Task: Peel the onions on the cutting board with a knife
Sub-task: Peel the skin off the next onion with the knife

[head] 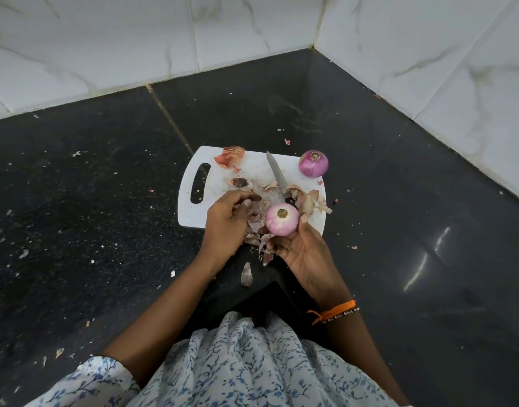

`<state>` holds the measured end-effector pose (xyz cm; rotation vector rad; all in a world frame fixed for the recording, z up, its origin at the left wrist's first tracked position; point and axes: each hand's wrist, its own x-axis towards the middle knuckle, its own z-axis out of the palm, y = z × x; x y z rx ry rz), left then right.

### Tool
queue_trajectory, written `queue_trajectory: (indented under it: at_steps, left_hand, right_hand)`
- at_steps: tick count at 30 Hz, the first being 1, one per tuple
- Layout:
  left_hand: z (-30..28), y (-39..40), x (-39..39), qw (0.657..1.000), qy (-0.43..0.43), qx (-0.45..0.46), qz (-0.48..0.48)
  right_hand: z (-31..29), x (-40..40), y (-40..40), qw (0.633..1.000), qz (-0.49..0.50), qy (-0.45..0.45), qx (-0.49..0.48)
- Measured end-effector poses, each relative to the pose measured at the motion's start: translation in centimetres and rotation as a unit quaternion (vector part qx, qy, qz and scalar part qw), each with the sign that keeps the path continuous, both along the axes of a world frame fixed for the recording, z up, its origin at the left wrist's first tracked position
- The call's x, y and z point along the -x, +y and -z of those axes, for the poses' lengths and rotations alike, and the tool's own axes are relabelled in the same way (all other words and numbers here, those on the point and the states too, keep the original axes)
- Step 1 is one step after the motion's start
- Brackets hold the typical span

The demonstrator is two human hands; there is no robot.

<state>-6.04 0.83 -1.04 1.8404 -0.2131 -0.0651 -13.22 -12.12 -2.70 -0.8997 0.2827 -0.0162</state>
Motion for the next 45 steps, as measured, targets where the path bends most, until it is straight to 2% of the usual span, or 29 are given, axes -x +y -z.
queue_trajectory:
  at_steps: [8,11,13,15,19,24,30,32,35,38,41,43,45]
  left_hand:
    - [0.0,-0.3,0.3,0.999,-0.004,-0.024,0.025]
    - [0.0,-0.5,0.3,0.999,-0.015,-0.030,0.043]
    - [0.0,-0.5,0.3,0.998,-0.018,-0.027,0.049]
    - [-0.1,-0.6,0.4,0.998,-0.017,-0.030,0.053]
    - [-0.3,-0.8,0.6,0.995,-0.034,-0.055,0.072]
    - [-0.1,-0.8,0.7,0.992,-0.038,-0.080,0.095]
    - [-0.2,-0.5,0.7,0.995,-0.044,-0.055,0.068]
    - [-0.4,-0.3,0.6,0.995,-0.048,-0.052,0.073]
    - [-0.8,0.2,0.5,0.991,-0.048,-0.075,0.100]
    - [-0.9,1.2,0.4,0.961,-0.039,-0.187,0.198]
    - [-0.5,1.9,0.7,0.906,-0.008,-0.310,0.286]
    - [0.0,2.2,0.9,0.882,0.002,-0.350,0.316]
    - [0.4,2.3,0.8,0.873,0.003,-0.359,0.330]
  right_hand:
    - [-2.7,-1.0,-1.7,0.996,0.035,-0.041,0.074]
    - [-3.7,-1.6,-3.0,0.979,0.084,-0.050,0.179]
    - [-4.3,-2.3,-4.3,0.940,0.128,-0.035,0.315]
    - [-4.4,-3.3,-5.7,0.885,0.165,-0.004,0.435]
    - [-3.5,-5.0,-7.5,0.803,0.203,0.060,0.557]
    - [-2.0,-6.3,-8.2,0.767,0.174,0.118,0.606]
    - [-1.0,-6.1,-7.9,0.781,0.140,0.125,0.595]
    - [-1.2,-5.6,-7.7,0.778,0.160,0.113,0.597]
    - [-2.0,-4.2,-6.4,0.741,0.241,0.061,0.624]
    - [-2.1,-2.2,-4.0,0.699,0.238,0.024,0.674]
    - [-1.2,-0.6,-2.3,0.659,0.144,0.056,0.736]
    - [-0.6,-0.2,-1.9,0.638,0.084,0.100,0.759]
    - [-0.5,-0.3,-1.8,0.622,0.059,0.126,0.771]
